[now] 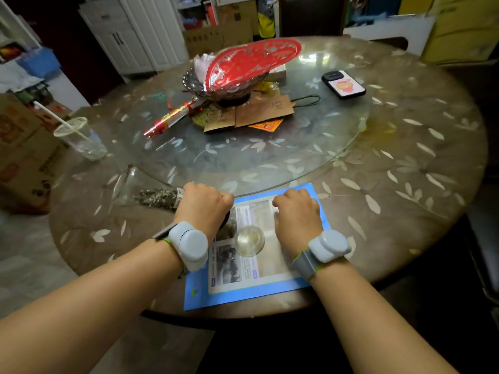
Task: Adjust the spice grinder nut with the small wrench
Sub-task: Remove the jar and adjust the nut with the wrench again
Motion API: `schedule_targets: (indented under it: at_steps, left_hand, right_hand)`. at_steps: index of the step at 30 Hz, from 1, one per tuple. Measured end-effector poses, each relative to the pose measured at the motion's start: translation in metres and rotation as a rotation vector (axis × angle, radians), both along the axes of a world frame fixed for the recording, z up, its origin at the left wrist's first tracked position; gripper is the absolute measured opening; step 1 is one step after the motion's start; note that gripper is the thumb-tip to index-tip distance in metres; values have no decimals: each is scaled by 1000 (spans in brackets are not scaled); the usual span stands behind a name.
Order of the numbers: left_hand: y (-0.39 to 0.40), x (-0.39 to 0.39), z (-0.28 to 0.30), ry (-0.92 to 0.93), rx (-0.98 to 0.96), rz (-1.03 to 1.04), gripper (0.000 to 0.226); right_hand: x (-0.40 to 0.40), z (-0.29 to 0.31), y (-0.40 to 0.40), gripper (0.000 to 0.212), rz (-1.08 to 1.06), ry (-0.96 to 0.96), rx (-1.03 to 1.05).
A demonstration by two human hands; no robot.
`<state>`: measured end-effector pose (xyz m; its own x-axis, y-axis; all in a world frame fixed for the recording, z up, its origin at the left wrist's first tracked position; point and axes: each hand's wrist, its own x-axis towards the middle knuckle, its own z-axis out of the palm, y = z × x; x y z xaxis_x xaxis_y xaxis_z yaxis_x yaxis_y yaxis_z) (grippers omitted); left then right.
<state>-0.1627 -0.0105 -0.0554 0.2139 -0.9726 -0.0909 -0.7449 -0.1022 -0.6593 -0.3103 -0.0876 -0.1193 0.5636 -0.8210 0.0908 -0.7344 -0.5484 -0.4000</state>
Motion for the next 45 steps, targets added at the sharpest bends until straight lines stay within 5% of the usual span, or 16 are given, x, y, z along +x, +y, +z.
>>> schedule_targets:
  at_steps: [3,8,16,23,26,29,32,34,40,45]
  left_hand:
    - [-6,-7,6,11,-5,2,37]
    - [-7,-5,13,112,-110,-12,31]
    - [9,4,27,419,-406,-182,45]
    - [26,-4,29,909,-785,-184,60]
    - [31,-2,21,1082,-900,-186,62]
    - [34,-2,16,1218,-1010,-157,61]
    - [36,1,10,1331,-1085,-163,58]
    - [37,1,8,1360,-1100,-175,59]
    - [42,1,17,1428,-962,-233,55]
    - [45,17,28,1447,-757,-302,58]
  right_hand:
    - [1,6,4,26,82,-128,148]
    - [-8,7,-5,24,23,57,14]
    - [-15,9,-21,20,-77,223,107]
    - [-7,23,-20,26,-76,352,157]
    - [-6,17,-19,23,-71,190,196]
    - [-9,23,-21,21,-86,-354,337]
    - [-11,51,-7,25,-22,-987,715]
    - [-10,70,4,20,69,-1190,981]
    - [1,93,8,12,322,-979,1065]
    - [4,105,0,9,475,-779,900]
